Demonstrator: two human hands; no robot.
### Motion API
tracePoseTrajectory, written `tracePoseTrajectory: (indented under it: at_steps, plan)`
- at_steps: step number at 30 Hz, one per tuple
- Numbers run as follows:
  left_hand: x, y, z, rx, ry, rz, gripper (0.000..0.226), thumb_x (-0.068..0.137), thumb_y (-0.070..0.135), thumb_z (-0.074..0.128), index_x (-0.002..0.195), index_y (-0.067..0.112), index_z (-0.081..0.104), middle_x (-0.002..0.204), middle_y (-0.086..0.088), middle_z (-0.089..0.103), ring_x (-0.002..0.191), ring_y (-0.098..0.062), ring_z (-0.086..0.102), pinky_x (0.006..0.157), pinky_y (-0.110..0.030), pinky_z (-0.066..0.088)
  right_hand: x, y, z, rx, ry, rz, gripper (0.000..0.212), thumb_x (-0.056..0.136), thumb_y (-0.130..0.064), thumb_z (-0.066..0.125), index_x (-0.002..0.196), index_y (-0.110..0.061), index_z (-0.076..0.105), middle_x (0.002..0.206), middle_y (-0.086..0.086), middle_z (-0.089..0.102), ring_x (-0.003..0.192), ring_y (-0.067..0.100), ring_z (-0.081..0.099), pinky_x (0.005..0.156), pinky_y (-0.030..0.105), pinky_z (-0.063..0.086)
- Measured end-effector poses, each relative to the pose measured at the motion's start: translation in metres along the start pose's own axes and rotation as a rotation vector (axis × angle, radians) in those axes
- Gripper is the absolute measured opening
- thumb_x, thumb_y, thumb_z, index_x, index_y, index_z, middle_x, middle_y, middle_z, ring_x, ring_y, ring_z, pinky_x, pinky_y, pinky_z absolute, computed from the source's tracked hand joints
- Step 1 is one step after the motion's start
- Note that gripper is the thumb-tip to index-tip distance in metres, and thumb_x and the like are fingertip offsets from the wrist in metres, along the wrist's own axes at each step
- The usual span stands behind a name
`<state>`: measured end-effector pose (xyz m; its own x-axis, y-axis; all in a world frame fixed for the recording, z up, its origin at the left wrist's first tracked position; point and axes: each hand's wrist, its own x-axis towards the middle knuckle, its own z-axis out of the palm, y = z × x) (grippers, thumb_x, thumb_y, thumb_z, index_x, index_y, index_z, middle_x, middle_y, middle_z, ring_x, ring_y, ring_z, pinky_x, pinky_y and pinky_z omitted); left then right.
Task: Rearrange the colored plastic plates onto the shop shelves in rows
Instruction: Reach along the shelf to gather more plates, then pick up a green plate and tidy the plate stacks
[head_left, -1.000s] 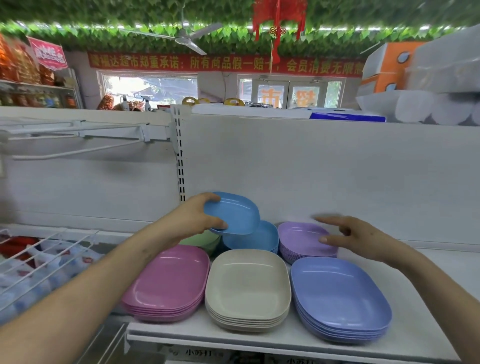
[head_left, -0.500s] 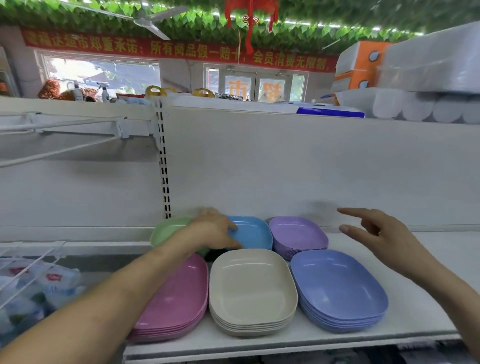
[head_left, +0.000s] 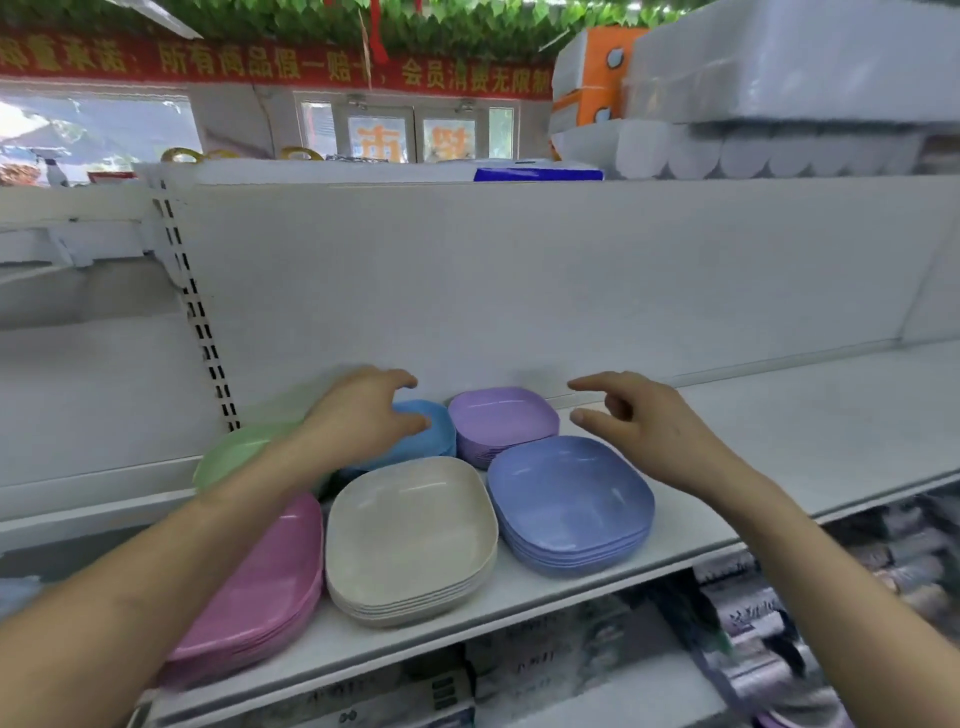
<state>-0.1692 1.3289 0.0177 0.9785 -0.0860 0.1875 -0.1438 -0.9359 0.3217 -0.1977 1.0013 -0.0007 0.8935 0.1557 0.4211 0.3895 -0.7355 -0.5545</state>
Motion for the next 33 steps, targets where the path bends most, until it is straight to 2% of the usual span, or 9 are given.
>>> tracePoseTrajectory:
  at_steps: [2,4,7,11,16,19,22,26,33]
  plan:
    - [-0.005,0.033,0.001,-0.070,0.048,0.079,0.057,0.091,0.043,0.071,0.144,0.026,0.055,0.103,0.000,0.063,0.095,-0.019,0.059,0.077,-0.031,0.039,-0.004,0.012,-0.010,0.003,-0.004,-0.001,0.033,0.094,-0.041,0.070,0.127,-0.039,0.068,0.082,-0.007,0.054,0.076,0.007,0.055,0.074,0.028,0.044]
    - [-0.009,0.075,0.004,-0.149,0.066,0.124,0.054,0.092,0.037,0.070,0.143,0.029,0.053,0.093,0.006,0.062,0.086,-0.013,0.059,0.077,-0.033,0.046,-0.011,0.027,-0.028,0.005,-0.019,0.000,0.034,0.095,-0.043,0.069,0.128,-0.039,0.067,0.084,-0.008,0.056,0.079,0.006,0.056,0.077,0.026,0.044]
    - [-0.009,0.147,0.018,-0.220,0.088,0.215,0.053,0.093,0.037,0.069,0.142,0.035,0.051,0.090,0.010,0.062,0.085,-0.013,0.061,0.087,-0.039,0.053,-0.025,0.059,-0.070,-0.026,-0.018,-0.005,0.033,0.095,-0.047,0.068,0.127,-0.041,0.066,0.089,-0.007,0.059,0.081,0.001,0.055,0.077,0.023,0.042]
    - [-0.002,0.247,0.056,-0.318,0.075,0.345,0.047,0.093,0.039,0.068,0.138,0.039,0.053,0.090,0.011,0.063,0.076,-0.008,0.060,0.080,-0.039,0.056,-0.052,0.115,-0.148,-0.092,0.021,0.038,0.031,0.095,-0.049,0.066,0.125,-0.041,0.067,0.091,-0.008,0.061,0.081,0.000,0.055,0.077,0.022,0.041]
    - [0.009,0.383,0.122,-0.414,0.013,0.489,0.042,0.094,0.042,0.066,0.135,0.039,0.055,0.096,0.012,0.064,0.087,-0.007,0.062,0.083,-0.035,0.053,-0.111,0.194,-0.253,-0.192,0.077,0.150,0.032,0.097,-0.047,0.065,0.128,-0.039,0.066,0.091,-0.009,0.060,0.077,0.002,0.054,0.075,0.022,0.040]
    - [0.015,0.467,0.165,-0.471,-0.060,0.574,0.041,0.094,0.042,0.067,0.134,0.038,0.057,0.096,0.011,0.065,0.081,-0.005,0.061,0.073,-0.029,0.048,-0.150,0.242,-0.311,-0.246,0.122,0.225,0.033,0.097,-0.044,0.066,0.130,-0.035,0.066,0.089,-0.009,0.059,0.075,0.003,0.055,0.070,0.021,0.040]
    - [0.021,0.543,0.203,-0.486,-0.132,0.652,0.041,0.095,0.039,0.066,0.135,0.035,0.058,0.098,0.010,0.066,0.090,-0.011,0.062,0.084,-0.031,0.049,-0.183,0.285,-0.362,-0.291,0.178,0.301,0.034,0.099,-0.042,0.066,0.131,-0.031,0.066,0.090,-0.008,0.062,0.081,0.003,0.057,0.068,0.019,0.043]
    - [0.037,0.626,0.244,-0.480,-0.202,0.720,0.041,0.094,0.039,0.066,0.134,0.034,0.060,0.098,0.009,0.067,0.092,-0.013,0.064,0.089,-0.034,0.051,-0.215,0.338,-0.410,-0.326,0.236,0.395,0.030,0.100,-0.044,0.063,0.128,-0.035,0.066,0.091,-0.011,0.062,0.079,0.000,0.057,0.064,0.018,0.044]
    - [0.090,0.752,0.298,-0.498,-0.276,0.772,0.035,0.093,0.038,0.068,0.127,0.036,0.063,0.093,0.013,0.066,0.087,-0.008,0.062,0.088,-0.036,0.052,-0.215,0.436,-0.476,-0.339,0.297,0.502,0.034,0.100,-0.049,0.061,0.132,-0.037,0.062,0.091,-0.008,0.063,0.079,0.007,0.060,0.071,0.026,0.052]
